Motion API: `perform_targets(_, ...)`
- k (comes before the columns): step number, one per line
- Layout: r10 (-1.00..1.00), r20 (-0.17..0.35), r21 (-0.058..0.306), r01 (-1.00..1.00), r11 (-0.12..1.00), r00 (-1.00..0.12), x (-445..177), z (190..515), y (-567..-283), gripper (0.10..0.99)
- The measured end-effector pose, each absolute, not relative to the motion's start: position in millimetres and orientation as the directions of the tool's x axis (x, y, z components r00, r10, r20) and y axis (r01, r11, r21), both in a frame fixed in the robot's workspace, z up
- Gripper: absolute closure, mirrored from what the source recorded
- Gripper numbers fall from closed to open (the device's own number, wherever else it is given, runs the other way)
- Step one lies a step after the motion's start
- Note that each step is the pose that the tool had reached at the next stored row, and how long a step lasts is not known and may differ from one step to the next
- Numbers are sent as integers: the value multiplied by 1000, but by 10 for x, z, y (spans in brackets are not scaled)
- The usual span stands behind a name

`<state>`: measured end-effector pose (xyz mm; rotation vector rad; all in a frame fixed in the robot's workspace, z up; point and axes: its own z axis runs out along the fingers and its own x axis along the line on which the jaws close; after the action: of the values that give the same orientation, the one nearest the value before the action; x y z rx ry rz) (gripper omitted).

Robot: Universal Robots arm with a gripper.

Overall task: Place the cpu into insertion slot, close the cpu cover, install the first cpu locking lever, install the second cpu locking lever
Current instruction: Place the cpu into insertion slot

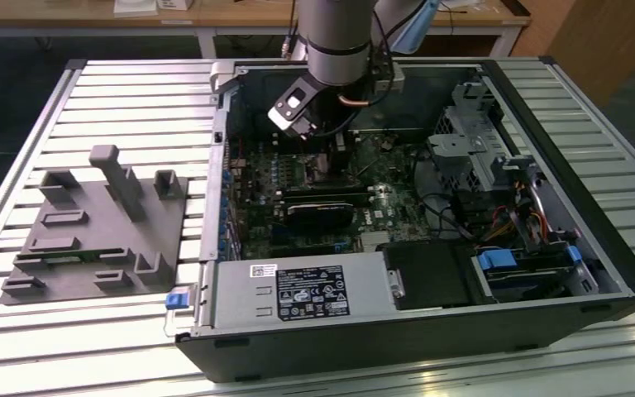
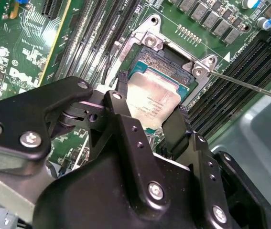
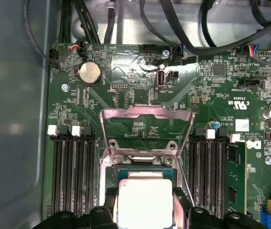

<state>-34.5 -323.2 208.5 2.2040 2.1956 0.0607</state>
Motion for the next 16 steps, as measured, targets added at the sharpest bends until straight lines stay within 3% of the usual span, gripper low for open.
perform_targets(16,1000,6,49,999,-19,19,-363,1961,-3229,545)
